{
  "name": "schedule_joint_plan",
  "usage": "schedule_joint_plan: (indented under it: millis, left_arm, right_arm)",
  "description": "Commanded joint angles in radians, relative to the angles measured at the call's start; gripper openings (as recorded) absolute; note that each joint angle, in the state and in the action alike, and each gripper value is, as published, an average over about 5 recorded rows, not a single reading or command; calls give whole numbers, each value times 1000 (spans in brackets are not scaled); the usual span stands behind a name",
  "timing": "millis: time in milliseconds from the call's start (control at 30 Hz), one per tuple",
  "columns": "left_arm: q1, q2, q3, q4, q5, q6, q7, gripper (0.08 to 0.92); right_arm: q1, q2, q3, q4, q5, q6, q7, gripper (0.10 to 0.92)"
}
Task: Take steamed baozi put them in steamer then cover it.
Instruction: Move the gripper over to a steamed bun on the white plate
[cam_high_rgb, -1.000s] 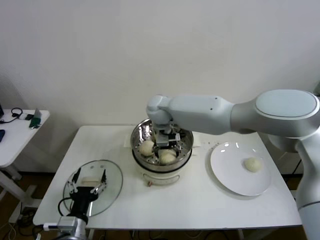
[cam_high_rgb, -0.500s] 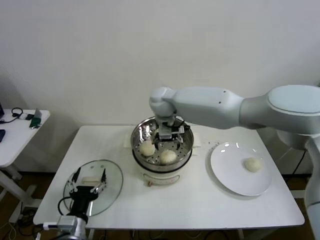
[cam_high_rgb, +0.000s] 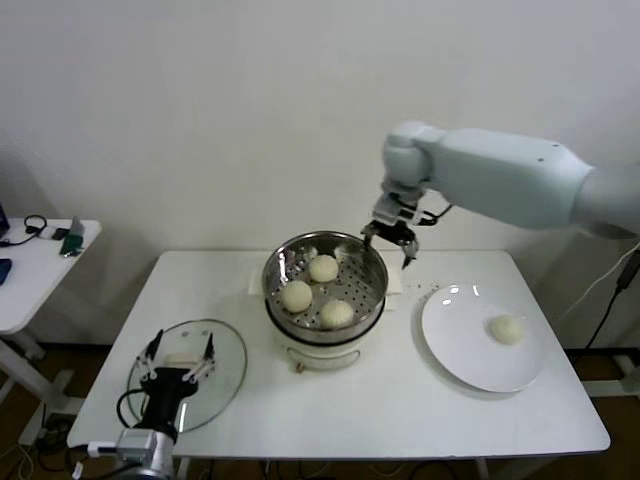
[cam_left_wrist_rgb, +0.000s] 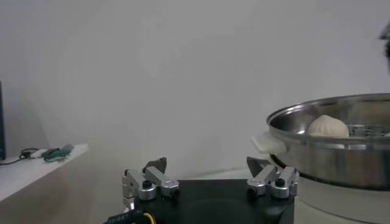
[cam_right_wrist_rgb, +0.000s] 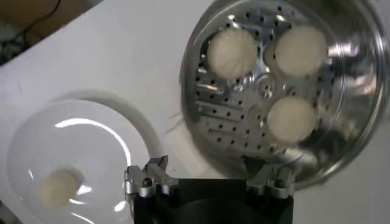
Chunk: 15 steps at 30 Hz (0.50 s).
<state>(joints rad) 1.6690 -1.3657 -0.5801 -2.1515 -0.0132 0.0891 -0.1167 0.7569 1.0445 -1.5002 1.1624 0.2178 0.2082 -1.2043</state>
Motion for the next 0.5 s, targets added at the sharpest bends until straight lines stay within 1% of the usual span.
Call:
schedule_joint_plan:
  millis: [33, 133, 233, 367, 500]
  left_arm:
    - [-2, -1, 1, -3, 10, 1, -1, 823]
    - [-5, -2, 1, -2, 19, 4, -3, 823]
    - [-6, -6, 4, -2, 28, 8, -7, 823]
    - [1, -12, 5, -2, 37, 9, -9, 823]
    - [13, -16, -2, -4, 40, 8, -9, 823]
  right_arm:
    - [-65, -342, -36, 23, 88, -309, 98, 823]
    - [-166, -394, 26, 13, 38, -343, 113, 823]
    - [-280, -416, 118, -32, -43, -345, 107, 823]
    - [-411, -418, 252, -125, -137, -318, 94, 823]
    - [-514, -392, 378, -225, -259, -249, 92, 823]
